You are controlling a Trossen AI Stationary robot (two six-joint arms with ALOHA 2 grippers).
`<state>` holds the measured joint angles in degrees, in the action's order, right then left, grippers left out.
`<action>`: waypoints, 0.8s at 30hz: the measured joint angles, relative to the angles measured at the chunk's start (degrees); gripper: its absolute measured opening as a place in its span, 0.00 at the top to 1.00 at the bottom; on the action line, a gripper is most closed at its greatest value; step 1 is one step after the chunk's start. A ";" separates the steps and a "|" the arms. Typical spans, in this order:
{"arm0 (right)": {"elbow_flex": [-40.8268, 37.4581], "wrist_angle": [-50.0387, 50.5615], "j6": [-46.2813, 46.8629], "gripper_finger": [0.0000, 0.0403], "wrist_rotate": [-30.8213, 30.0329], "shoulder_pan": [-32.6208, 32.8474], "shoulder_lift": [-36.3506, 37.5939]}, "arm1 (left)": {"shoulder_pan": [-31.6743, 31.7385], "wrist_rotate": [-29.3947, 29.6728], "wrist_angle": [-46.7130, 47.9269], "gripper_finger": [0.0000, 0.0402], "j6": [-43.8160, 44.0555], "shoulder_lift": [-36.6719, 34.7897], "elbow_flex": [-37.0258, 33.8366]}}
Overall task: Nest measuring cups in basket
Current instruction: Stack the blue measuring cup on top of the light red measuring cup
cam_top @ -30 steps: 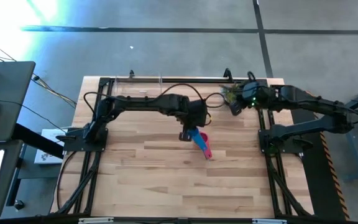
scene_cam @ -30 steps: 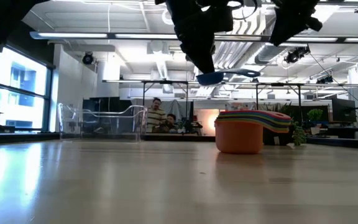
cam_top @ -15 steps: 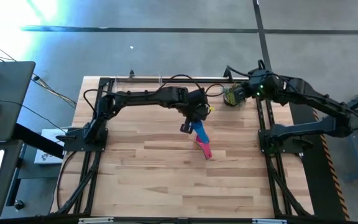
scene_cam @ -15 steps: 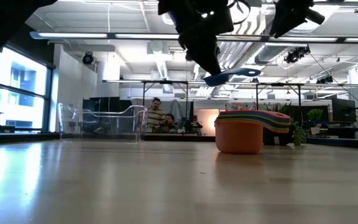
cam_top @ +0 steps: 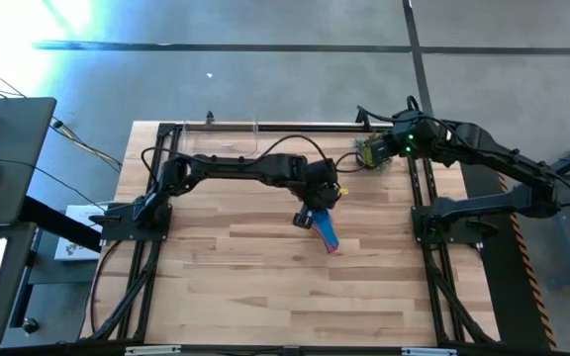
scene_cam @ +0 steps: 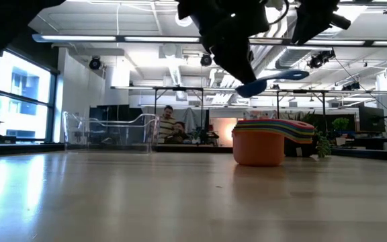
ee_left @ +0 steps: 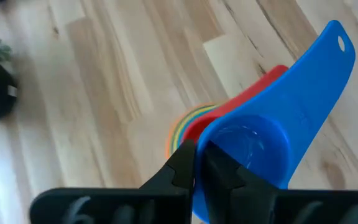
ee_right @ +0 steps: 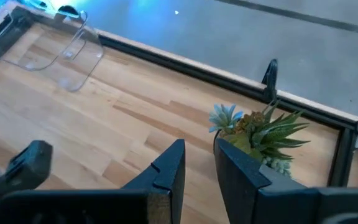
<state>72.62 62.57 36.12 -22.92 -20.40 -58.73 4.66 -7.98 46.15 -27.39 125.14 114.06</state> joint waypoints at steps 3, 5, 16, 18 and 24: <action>0.00 0.06 -0.02 0.80 1.12 0.00 -0.36 | -0.23 -0.71 -0.48 0.99 0.75 0.82 0.02; 0.00 0.20 -0.02 0.80 1.75 0.00 -0.60 | -0.32 -0.71 -0.02 0.99 1.33 1.29 -0.04; -0.02 0.75 -0.04 0.80 2.11 0.07 -1.24 | -0.32 -0.48 0.23 0.99 3.33 4.66 -0.07; -0.02 0.93 -0.04 0.80 2.11 0.07 -1.22 | -0.32 -0.47 0.54 0.99 3.74 4.75 -0.07; -0.02 1.53 -0.05 0.80 2.11 0.07 -1.23 | -0.32 -0.45 0.41 0.99 3.73 5.40 -0.07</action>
<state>72.60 64.10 36.06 -20.82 -20.34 -59.95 4.34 -8.43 46.56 -23.66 130.54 113.99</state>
